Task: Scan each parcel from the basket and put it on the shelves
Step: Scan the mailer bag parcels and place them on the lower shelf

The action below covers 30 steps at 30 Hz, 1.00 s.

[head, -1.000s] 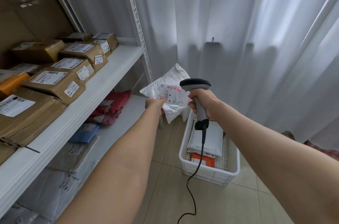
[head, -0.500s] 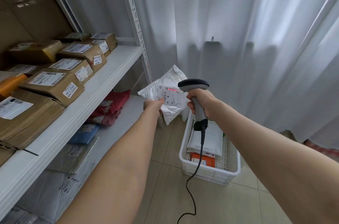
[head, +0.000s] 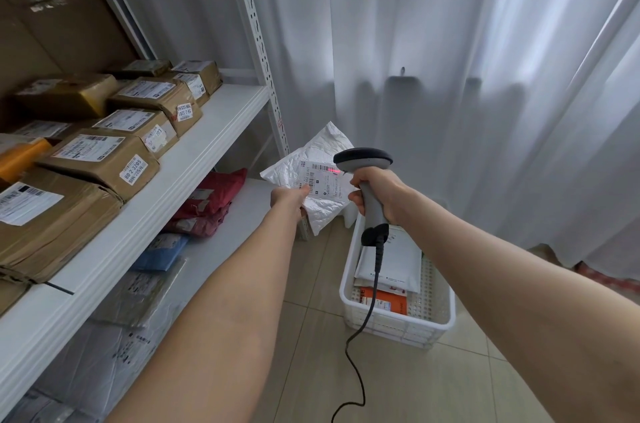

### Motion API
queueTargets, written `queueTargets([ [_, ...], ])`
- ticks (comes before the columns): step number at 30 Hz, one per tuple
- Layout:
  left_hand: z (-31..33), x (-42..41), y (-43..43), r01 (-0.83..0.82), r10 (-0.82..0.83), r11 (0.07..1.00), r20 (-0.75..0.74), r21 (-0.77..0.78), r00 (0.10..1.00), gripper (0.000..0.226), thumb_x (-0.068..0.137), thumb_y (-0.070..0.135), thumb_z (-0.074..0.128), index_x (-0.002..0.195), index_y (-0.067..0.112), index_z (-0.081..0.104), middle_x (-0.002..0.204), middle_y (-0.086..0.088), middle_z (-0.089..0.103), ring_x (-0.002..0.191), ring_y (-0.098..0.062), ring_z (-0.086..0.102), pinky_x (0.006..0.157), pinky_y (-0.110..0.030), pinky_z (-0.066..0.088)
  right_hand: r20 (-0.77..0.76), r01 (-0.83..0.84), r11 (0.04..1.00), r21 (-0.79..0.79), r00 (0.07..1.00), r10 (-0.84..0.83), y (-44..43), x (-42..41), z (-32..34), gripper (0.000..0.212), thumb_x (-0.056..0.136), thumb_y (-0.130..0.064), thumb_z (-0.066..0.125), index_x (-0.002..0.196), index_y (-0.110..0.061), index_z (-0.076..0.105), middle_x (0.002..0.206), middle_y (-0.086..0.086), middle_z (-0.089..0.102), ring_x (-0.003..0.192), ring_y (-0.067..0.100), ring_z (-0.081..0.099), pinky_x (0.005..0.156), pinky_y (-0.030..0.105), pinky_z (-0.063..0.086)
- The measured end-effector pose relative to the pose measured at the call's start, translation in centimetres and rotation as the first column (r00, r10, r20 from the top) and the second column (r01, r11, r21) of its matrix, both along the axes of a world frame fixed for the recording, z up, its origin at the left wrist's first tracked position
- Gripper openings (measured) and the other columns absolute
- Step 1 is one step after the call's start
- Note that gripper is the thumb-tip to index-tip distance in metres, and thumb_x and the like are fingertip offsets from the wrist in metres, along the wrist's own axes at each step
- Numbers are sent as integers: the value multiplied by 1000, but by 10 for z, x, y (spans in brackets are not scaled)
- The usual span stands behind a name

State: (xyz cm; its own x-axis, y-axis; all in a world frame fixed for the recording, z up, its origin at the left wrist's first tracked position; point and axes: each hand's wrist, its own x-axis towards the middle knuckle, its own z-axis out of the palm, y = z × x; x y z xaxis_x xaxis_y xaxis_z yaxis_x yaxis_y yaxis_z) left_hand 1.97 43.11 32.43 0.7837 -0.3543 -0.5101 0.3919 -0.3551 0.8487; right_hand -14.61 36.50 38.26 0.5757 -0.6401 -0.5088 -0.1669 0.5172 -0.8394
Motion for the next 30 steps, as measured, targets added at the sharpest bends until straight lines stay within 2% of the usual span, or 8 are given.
queueTargets([
  [15, 2, 9, 5, 38, -39, 998, -21, -40, 999, 40, 82, -1, 71, 120, -1, 58, 116, -17, 65, 100, -33, 67, 85, -48, 56, -20, -45, 998, -46, 999, 44, 5, 5, 1, 16, 84, -3, 51, 101, -5, 50, 59, 12, 48, 37, 16, 47, 41, 22, 44],
  [18, 2, 14, 5, 76, -76, 997, 1, -20, 997, 39, 83, 1, 70, 120, -1, 58, 116, -17, 66, 101, -33, 66, 86, -48, 55, -6, -41, 999, -19, 999, 41, 5, 6, 0, 11, 87, -3, 52, 97, -5, 52, 61, 13, 55, 36, 15, 50, 41, 22, 45],
  [20, 3, 19, 7, 133, -136, 990, 77, 43, 988, 38, 85, 5, 70, 121, -1, 58, 118, -16, 65, 104, -32, 65, 89, -48, 54, 3, -15, 1000, 9, 1000, 15, 4, 8, -3, 6, 88, -4, 55, 94, -5, 54, 69, 15, 64, 39, 14, 53, 43, 22, 47],
  [22, 4, 28, 10, 226, -270, 956, 259, 189, 927, 40, 85, 14, 71, 120, 1, 58, 117, -14, 64, 105, -32, 63, 90, -45, 53, 2, 28, 1000, 0, 1000, -28, 2, 9, -7, 3, 88, -4, 57, 91, -4, 58, 75, 14, 67, 44, 14, 55, 46, 22, 48],
  [24, 9, 34, 16, 288, -449, 874, 426, 391, 785, 38, 84, 26, 71, 115, 8, 60, 110, -8, 65, 101, -28, 63, 86, -38, 52, 13, 93, 995, -17, 996, -93, 1, 12, -12, 3, 87, -2, 60, 89, -4, 61, 78, 12, 65, 50, 16, 57, 48, 24, 49],
  [25, 12, 36, 20, 302, -508, 841, 464, 449, 725, 33, 84, 31, 71, 110, 12, 62, 106, -5, 66, 97, -26, 63, 82, -35, 51, 21, 128, 992, -22, 992, -127, 1, 15, -14, 4, 86, 0, 62, 88, -4, 61, 79, 12, 62, 52, 17, 58, 49, 25, 50],
  [27, 13, 38, 27, 341, -567, 808, 476, 480, 673, 23, 84, 33, 69, 100, 17, 65, 99, -2, 68, 92, -23, 64, 78, -32, 48, 29, 168, 985, -30, 985, -168, 1, 21, -21, 9, 84, 1, 65, 87, -6, 59, 82, 12, 58, 57, 19, 59, 50, 27, 50],
  [30, 0, 40, 41, 431, -602, 793, 440, 432, 667, 23, 84, 31, 70, 103, 18, 68, 99, -1, 70, 94, -20, 65, 87, -34, 51, -11, 133, 991, -10, 991, -133, 7, 32, -34, 15, 84, 1, 68, 89, -7, 57, 86, 14, 58, 59, 21, 61, 51, 27, 52],
])
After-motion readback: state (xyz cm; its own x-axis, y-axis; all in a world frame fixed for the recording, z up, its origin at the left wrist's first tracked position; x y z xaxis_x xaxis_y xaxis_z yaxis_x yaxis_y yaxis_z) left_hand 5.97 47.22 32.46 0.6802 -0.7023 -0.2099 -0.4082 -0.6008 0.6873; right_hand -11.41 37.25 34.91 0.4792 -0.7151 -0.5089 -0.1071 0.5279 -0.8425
